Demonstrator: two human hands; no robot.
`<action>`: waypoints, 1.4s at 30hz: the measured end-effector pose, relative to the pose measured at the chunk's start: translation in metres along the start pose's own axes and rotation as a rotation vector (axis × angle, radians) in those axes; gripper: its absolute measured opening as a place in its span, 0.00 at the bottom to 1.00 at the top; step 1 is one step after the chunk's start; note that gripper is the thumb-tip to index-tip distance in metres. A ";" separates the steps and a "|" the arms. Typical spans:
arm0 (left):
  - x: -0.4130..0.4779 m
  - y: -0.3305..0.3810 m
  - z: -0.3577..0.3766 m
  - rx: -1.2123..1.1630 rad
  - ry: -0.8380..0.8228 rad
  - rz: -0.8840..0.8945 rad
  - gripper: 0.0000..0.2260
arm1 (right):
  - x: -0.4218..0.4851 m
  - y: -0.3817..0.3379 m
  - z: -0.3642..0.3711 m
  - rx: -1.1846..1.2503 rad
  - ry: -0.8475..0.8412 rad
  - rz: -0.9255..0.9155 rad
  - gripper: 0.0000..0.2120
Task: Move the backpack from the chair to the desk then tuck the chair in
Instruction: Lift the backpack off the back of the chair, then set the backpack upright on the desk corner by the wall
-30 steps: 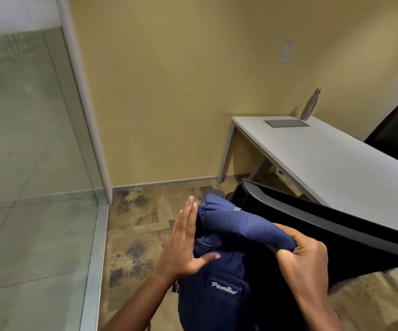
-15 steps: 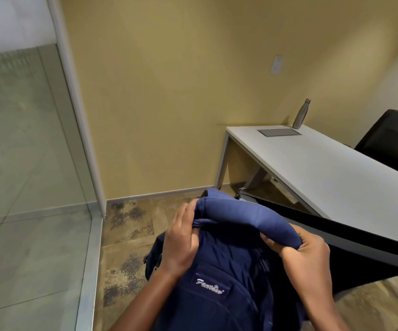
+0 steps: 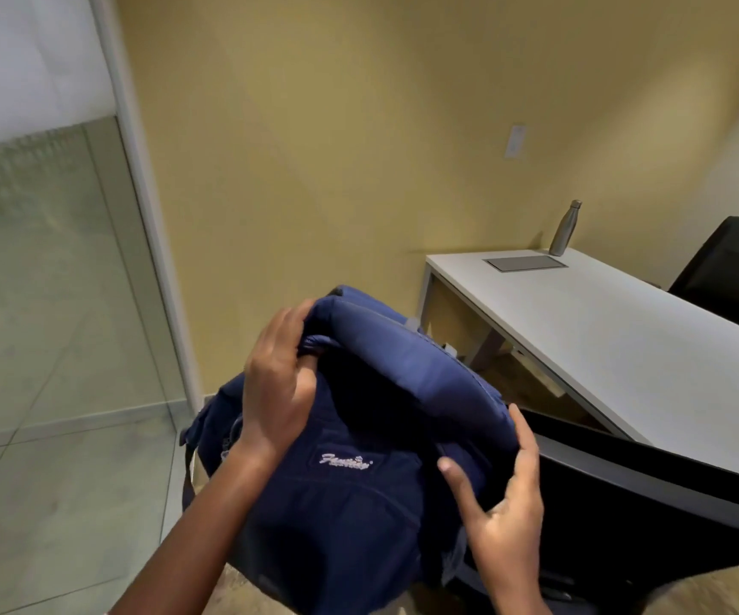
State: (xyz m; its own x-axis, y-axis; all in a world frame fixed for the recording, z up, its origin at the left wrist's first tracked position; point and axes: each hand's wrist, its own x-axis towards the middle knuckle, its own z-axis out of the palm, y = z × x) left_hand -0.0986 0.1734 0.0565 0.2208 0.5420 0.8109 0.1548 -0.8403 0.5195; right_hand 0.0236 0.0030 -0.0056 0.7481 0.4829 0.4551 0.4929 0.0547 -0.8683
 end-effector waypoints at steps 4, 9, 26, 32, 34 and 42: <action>0.027 -0.015 -0.008 -0.003 0.092 -0.021 0.19 | 0.002 0.013 0.034 0.008 -0.005 0.022 0.47; 0.054 -0.032 -0.015 0.004 0.201 -0.085 0.21 | 0.017 0.020 0.069 0.087 -0.020 0.145 0.52; 0.112 -0.098 -0.058 0.148 0.452 -0.117 0.19 | 0.143 -0.050 0.170 0.266 0.252 -0.096 0.09; 0.124 -0.121 -0.045 0.192 0.466 -0.045 0.22 | 0.189 -0.072 0.186 0.300 0.315 -0.162 0.10; 0.118 -0.134 -0.034 0.188 0.440 -0.073 0.25 | 0.203 -0.074 0.191 0.301 0.333 -0.179 0.10; 0.106 -0.194 0.031 0.007 0.229 -0.484 0.33 | 0.272 -0.060 0.213 0.303 0.418 -0.216 0.10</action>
State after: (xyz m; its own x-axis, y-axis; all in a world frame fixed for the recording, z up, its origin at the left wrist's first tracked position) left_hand -0.0749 0.3944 0.0333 -0.0930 0.8505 0.5176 0.1934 -0.4945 0.8474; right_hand 0.1026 0.3175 0.1277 0.7871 0.0487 0.6149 0.5512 0.3921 -0.7365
